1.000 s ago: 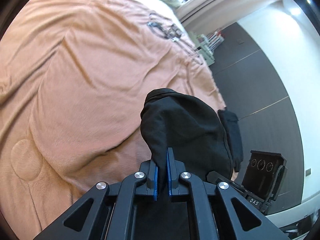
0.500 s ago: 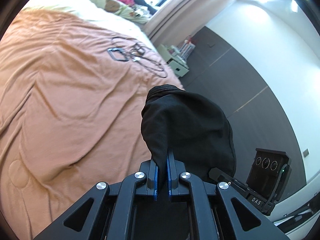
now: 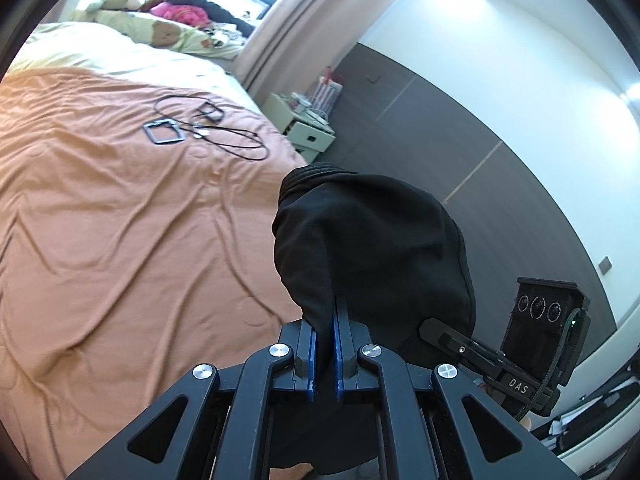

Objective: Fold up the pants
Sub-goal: 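Carry the folded pants with both tools to the bed corner and lower them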

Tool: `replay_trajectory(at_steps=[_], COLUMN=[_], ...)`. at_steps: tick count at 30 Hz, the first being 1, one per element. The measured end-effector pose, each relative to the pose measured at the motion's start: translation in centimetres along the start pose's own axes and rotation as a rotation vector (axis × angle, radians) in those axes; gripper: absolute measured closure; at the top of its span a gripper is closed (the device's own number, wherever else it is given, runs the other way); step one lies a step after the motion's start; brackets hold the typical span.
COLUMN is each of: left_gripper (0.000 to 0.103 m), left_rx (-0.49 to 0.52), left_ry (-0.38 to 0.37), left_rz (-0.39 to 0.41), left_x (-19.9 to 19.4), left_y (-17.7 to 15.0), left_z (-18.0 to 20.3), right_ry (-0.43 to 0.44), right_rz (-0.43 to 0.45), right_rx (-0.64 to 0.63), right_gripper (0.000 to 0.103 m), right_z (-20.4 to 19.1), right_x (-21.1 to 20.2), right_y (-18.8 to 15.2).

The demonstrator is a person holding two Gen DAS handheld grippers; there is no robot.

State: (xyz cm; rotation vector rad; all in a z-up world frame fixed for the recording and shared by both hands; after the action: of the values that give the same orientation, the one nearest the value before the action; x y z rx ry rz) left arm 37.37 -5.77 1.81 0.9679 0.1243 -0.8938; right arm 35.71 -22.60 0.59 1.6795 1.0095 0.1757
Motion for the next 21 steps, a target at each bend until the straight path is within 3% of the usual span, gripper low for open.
replay_trajectory(at_steps=[21], left_gripper=[0.096], left_rx=[0.143], left_ry=[-0.107], left_rz=[-0.037], left_x=[6.5], left_y=[-2.0], left_z=[14.7], right_ry=[-0.076], right_rz=[0.089], right_rx=[-0.056], right_gripper=[0.082], right_z=[4.2], right_x=[-14.3], right_y=[-0.5])
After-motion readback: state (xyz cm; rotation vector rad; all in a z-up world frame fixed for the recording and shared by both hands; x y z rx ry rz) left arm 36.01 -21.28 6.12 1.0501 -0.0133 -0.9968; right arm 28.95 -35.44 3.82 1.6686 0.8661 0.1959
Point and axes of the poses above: each gripper's, at about its wrist camera, not at the fingertips, and x roughly the way its jaws point, z to its right, y to its top, the point moved 2 cm from there along x, roughly the way its jaws point, and after that the axes turned 2 degrees about z, right-handed, at the moved point
